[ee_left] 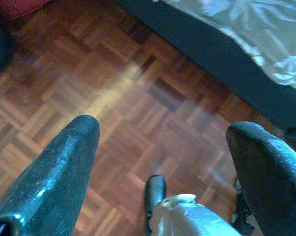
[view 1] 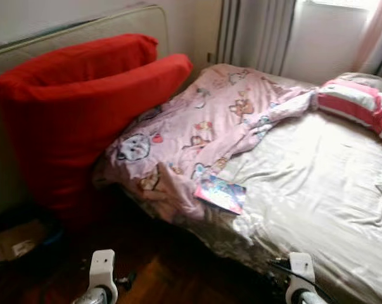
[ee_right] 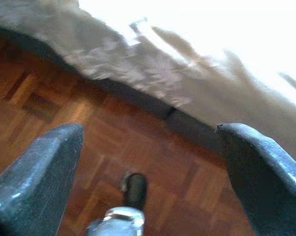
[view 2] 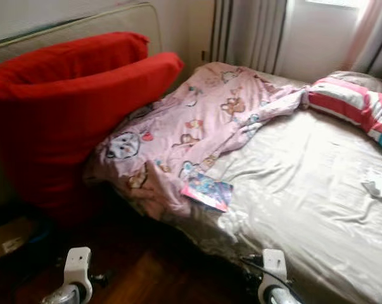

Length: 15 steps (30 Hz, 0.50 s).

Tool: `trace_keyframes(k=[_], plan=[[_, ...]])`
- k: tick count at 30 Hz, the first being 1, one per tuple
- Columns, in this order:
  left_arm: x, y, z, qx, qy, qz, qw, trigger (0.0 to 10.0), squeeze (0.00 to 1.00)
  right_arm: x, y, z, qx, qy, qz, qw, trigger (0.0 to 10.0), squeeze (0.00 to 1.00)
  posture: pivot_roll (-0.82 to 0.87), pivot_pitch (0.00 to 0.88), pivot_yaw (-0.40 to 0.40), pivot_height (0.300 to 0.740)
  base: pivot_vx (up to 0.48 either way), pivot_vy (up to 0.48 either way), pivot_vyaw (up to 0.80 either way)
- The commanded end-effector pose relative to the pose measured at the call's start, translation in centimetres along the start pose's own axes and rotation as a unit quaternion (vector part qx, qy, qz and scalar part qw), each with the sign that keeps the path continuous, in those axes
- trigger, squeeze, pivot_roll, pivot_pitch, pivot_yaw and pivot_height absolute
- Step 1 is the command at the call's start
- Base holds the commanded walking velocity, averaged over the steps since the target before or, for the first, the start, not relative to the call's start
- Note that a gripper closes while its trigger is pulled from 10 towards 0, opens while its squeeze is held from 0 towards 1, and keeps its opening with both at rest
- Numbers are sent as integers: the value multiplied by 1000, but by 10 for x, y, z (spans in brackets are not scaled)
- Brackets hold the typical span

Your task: Clean up the room

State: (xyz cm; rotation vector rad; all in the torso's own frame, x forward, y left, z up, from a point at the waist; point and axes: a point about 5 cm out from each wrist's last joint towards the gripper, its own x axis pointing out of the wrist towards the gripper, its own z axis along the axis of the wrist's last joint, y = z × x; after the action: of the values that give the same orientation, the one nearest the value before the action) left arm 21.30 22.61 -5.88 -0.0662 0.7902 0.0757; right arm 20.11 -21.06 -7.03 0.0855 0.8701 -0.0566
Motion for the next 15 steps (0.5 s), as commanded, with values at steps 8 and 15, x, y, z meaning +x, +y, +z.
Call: trace_keyframes(k=[8,15], plan=[[-4,18,1,4,1,10,1000,10000,0,0,0,2,2,-1,0,1000,10000,0,45,0,12,740,0,406,-788],[-4,17,0,3,1,10,1000,10000,0,0,0,2,1,-2,0,1000,10000,0,48,0,13,740,0,393,-788]])
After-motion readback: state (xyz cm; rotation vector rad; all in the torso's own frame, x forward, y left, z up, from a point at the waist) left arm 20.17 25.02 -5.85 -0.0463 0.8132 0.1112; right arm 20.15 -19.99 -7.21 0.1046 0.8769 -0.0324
